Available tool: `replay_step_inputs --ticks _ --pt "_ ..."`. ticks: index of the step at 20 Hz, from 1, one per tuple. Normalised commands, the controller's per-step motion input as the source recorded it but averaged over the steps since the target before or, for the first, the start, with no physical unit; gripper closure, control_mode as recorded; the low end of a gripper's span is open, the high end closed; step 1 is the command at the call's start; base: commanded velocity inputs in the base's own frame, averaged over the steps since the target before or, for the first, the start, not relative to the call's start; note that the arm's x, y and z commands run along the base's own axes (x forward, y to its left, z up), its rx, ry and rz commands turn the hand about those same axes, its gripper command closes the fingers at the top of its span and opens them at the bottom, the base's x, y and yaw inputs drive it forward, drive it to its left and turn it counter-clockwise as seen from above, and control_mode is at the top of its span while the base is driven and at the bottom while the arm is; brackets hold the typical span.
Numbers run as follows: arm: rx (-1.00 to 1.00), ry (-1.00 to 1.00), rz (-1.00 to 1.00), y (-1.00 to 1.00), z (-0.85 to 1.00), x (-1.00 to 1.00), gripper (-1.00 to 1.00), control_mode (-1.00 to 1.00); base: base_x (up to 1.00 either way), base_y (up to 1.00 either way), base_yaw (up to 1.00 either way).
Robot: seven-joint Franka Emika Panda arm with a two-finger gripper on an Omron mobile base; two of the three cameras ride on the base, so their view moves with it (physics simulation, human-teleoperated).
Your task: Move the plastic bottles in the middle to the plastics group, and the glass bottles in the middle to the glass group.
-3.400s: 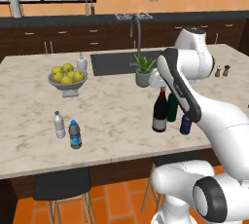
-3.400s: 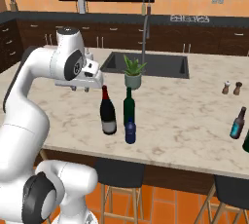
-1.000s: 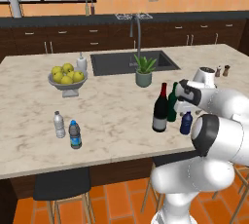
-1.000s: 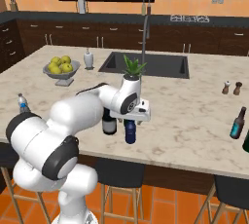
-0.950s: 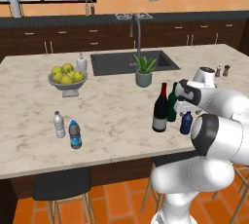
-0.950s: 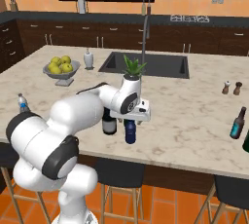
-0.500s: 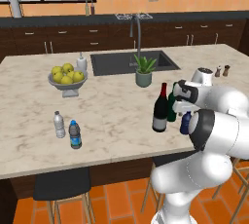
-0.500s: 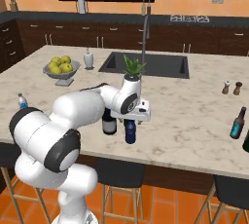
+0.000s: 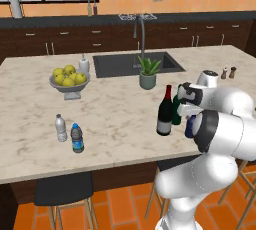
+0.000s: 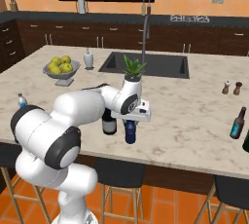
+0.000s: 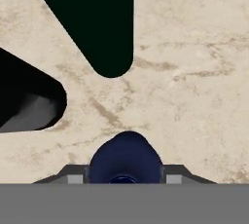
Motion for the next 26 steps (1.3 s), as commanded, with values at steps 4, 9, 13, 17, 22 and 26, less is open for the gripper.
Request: replay_step_inputs --ticks 4,9,13,17,22,26 --pt "0.0 0.0 0.0 0.0 0.0 0.0 1.0 -1.0 0.0 0.0 0.0" --pt "0.0 0.0 0.0 0.0 0.11 -0.08 1.0 -1.0 0.0 0.0 0.0" --pt "0.0 0.0 0.01 0.08 0.36 -0.34 1.0 -1.0 0.0 0.0 0.0" --pt "0.0 0.02 0.05 0.59 0.33 -0.34 1.0 -1.0 0.0 0.0 0.0" --pt "0.0 0.07 0.15 0.94 0.19 -0.23 1.0 -1.0 0.0 0.0 0.0" --pt "0.0 0.08 0.15 0.98 0.16 -0.25 1.0 -1.0 0.0 0.0 0.0"
